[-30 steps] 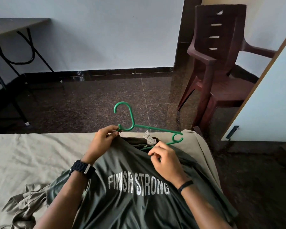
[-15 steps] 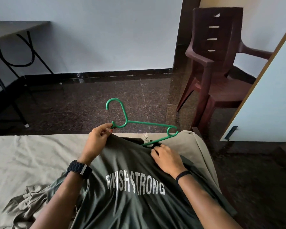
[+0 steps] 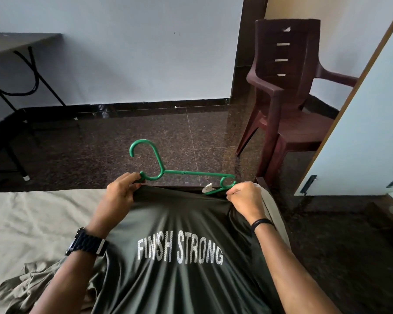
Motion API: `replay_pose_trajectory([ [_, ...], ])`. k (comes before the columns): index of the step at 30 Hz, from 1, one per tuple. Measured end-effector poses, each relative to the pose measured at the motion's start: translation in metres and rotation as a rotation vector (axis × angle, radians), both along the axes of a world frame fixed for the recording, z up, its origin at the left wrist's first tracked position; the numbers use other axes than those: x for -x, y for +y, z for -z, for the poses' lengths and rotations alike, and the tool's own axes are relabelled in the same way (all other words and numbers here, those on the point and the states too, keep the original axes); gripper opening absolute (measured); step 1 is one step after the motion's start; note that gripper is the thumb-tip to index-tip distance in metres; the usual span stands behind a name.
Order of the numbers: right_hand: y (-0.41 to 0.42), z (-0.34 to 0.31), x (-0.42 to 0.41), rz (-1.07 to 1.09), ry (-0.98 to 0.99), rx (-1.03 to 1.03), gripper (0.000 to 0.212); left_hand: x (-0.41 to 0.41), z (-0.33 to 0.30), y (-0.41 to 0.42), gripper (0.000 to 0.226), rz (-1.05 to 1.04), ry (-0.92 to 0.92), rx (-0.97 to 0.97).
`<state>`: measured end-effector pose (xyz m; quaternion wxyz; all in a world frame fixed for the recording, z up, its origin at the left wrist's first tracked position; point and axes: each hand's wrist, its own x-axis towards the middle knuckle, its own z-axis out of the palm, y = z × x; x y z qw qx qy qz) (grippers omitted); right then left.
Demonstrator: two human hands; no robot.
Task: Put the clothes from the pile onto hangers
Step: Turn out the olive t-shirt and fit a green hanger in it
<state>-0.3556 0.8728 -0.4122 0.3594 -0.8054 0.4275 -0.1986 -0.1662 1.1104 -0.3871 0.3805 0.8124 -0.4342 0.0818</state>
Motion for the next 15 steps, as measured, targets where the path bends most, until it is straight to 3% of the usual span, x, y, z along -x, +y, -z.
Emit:
replay_pose_trajectory([
  [3,0.003,0.005,-0.005,0.089,-0.074,-0.136,0.018,-0.001,-0.003,0.001,0.025,0.039,-0.018,-0.011],
  [6,0.007,0.008,-0.01,0.227,-0.187,-0.221,0.009,0.003,-0.008,0.0,0.029,0.049,-0.019,0.012],
  [11,0.005,-0.002,-0.009,0.305,-0.215,-0.204,0.017,0.006,-0.009,0.0,0.039,0.05,-0.015,0.035],
  [15,-0.005,-0.008,-0.001,0.214,-0.179,-0.166,0.031,0.009,-0.009,0.005,0.036,0.013,-0.042,-0.004],
])
